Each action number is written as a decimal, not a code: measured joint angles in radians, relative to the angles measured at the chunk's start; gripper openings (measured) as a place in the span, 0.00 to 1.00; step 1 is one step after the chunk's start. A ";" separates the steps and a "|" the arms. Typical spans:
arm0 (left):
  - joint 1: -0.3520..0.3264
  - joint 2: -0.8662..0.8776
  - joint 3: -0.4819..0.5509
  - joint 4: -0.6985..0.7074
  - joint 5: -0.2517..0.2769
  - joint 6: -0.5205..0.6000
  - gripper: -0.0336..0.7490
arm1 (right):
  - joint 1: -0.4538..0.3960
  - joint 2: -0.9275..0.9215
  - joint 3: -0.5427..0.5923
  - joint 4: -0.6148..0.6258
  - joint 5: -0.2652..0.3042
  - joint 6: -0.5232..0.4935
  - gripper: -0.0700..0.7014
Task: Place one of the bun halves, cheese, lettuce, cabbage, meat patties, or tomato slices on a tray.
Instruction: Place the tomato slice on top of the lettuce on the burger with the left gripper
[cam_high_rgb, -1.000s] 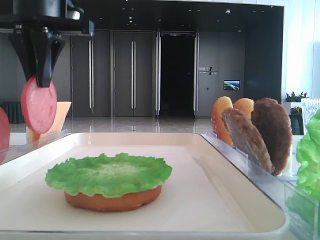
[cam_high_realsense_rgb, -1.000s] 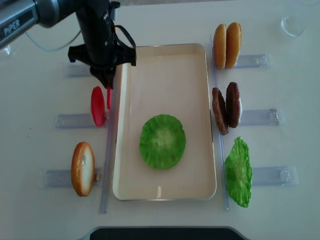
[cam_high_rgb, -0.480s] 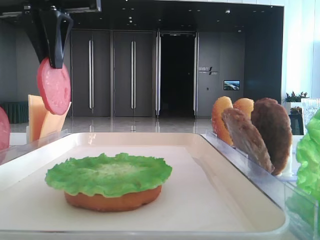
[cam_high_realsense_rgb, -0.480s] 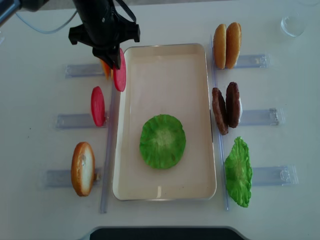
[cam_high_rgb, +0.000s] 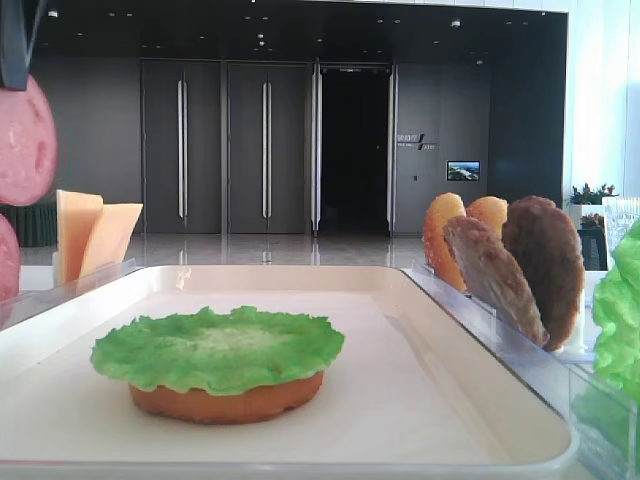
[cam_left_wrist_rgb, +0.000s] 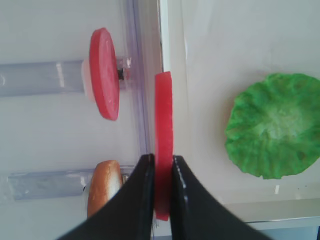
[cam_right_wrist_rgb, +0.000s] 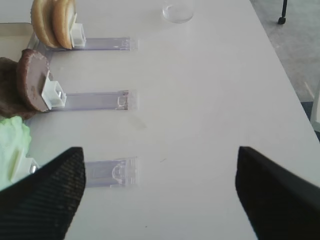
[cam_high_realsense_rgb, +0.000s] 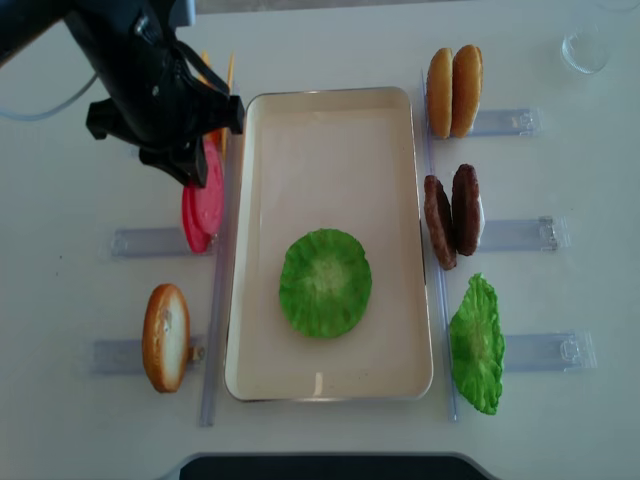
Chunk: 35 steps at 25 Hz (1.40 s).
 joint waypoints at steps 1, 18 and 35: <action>0.000 -0.019 0.019 0.002 0.001 -0.005 0.10 | 0.000 0.000 0.000 0.000 0.000 0.000 0.84; 0.000 -0.031 0.107 -0.234 -0.078 0.141 0.10 | 0.000 0.000 0.000 0.000 0.000 0.000 0.84; -0.001 0.176 0.118 -0.762 -0.189 0.598 0.10 | 0.000 0.000 0.000 0.000 0.000 0.000 0.84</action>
